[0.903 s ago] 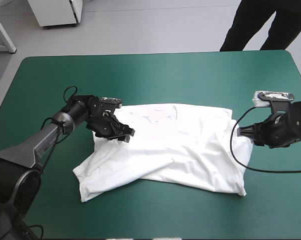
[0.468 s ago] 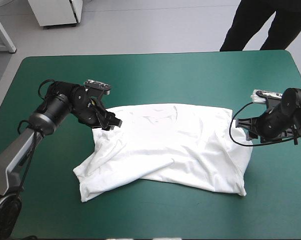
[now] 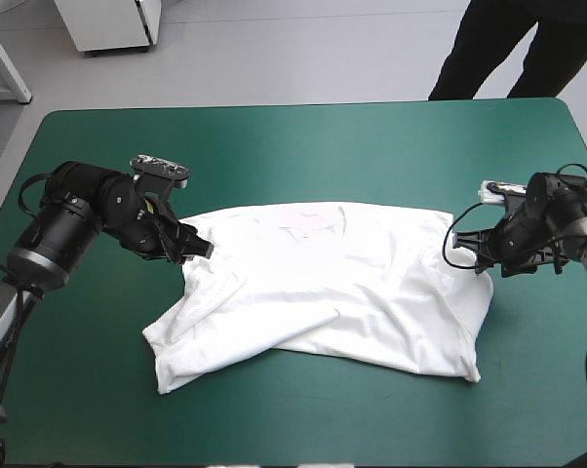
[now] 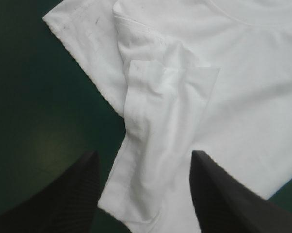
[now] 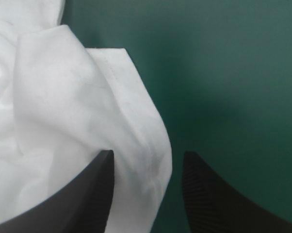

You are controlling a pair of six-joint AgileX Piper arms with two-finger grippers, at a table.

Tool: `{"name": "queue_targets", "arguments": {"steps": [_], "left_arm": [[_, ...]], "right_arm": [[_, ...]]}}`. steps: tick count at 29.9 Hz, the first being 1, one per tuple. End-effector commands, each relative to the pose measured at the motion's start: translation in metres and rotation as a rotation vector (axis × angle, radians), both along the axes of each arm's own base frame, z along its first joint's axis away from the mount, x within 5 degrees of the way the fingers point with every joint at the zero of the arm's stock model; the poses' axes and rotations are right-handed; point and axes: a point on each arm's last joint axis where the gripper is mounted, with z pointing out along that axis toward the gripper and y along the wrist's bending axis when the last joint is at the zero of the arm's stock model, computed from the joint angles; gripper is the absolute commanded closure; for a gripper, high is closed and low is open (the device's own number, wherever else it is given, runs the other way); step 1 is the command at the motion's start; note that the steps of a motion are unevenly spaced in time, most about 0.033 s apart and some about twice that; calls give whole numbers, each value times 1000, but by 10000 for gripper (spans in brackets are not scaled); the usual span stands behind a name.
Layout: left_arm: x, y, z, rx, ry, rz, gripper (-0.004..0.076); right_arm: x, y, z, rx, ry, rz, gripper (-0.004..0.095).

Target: Fold the cloth

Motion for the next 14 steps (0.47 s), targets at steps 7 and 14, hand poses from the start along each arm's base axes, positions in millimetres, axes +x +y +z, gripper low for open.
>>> {"name": "queue_targets", "arguments": {"steps": [7, 14], "left_arm": [[-9, 2, 16, -28, -37, 9, 321], [-9, 3, 16, -26, -32, 9, 349]], "right_arm": [[15, -4, -10, -7, -24, 3, 477], [7, -3, -31, 2, 35, -3, 667]]}}
